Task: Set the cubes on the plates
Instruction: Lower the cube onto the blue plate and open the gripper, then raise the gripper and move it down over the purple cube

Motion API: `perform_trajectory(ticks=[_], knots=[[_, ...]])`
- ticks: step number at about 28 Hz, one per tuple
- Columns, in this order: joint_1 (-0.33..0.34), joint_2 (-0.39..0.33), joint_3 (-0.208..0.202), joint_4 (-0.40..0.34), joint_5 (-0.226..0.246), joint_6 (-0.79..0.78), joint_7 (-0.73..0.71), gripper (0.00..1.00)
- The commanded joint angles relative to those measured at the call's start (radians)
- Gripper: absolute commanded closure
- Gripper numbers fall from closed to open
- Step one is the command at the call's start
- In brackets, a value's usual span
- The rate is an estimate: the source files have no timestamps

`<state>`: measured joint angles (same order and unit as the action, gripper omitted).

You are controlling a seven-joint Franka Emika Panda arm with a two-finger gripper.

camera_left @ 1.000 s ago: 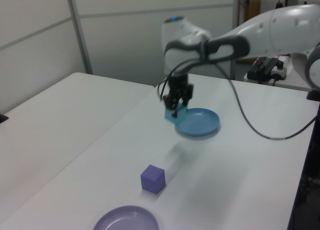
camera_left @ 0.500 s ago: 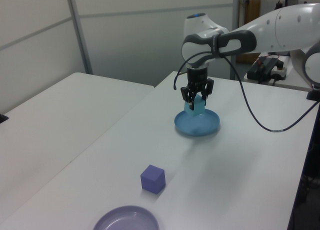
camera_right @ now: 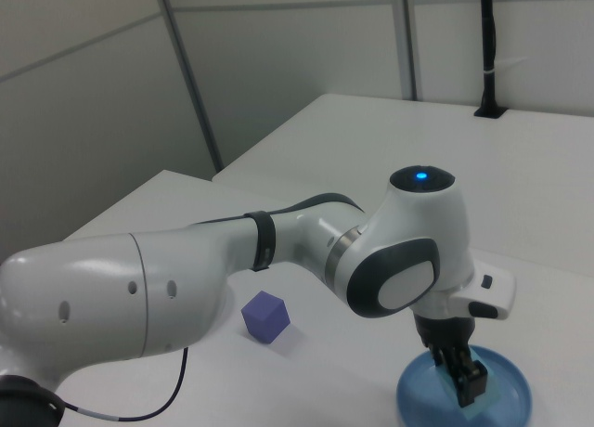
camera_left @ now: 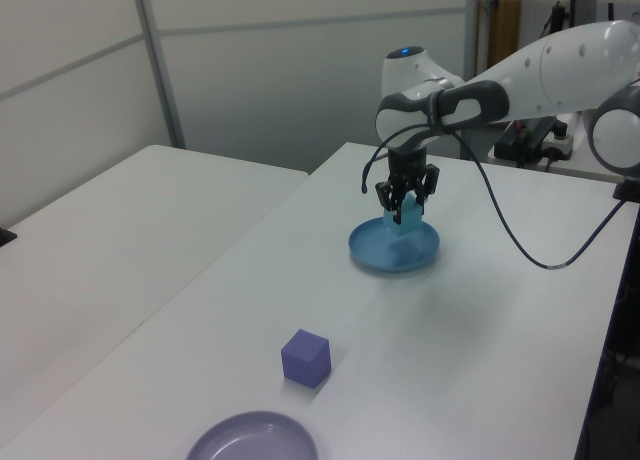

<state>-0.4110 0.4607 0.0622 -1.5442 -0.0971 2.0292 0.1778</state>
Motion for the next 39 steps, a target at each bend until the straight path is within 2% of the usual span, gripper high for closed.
perform_trajectory(ticks=[1, 4, 7, 8, 10, 17, 22, 27, 32, 33, 35, 37, 39], knots=[[0.021, 0.016, -0.005, 0.010, -0.024, 0.008, 0.023, 0.44], [0.024, 0.016, -0.005, 0.010, -0.026, 0.008, 0.023, 0.40], [0.024, 0.016, -0.004, 0.010, -0.026, 0.008, 0.023, 0.28], [0.024, 0.018, -0.004, 0.010, -0.026, 0.008, 0.023, 0.15], [0.024, 0.016, -0.002, 0.012, -0.024, 0.006, 0.023, 0.00], [0.043, 0.013, 0.004, 0.015, -0.026, 0.002, 0.022, 0.00], [0.089, 0.006, 0.004, 0.012, -0.024, -0.017, 0.023, 0.00], [0.162, 0.000, 0.004, 0.012, -0.024, -0.089, 0.023, 0.00], [0.286, -0.037, 0.005, 0.012, -0.021, -0.156, 0.025, 0.00], [0.340, -0.060, 0.005, 0.012, -0.015, -0.188, 0.026, 0.00], [0.389, -0.076, 0.005, 0.012, -0.012, -0.225, 0.026, 0.00], [0.432, -0.080, 0.007, 0.012, -0.009, -0.248, 0.026, 0.00], [0.510, -0.074, 0.007, 0.009, -0.010, -0.251, 0.034, 0.00]])
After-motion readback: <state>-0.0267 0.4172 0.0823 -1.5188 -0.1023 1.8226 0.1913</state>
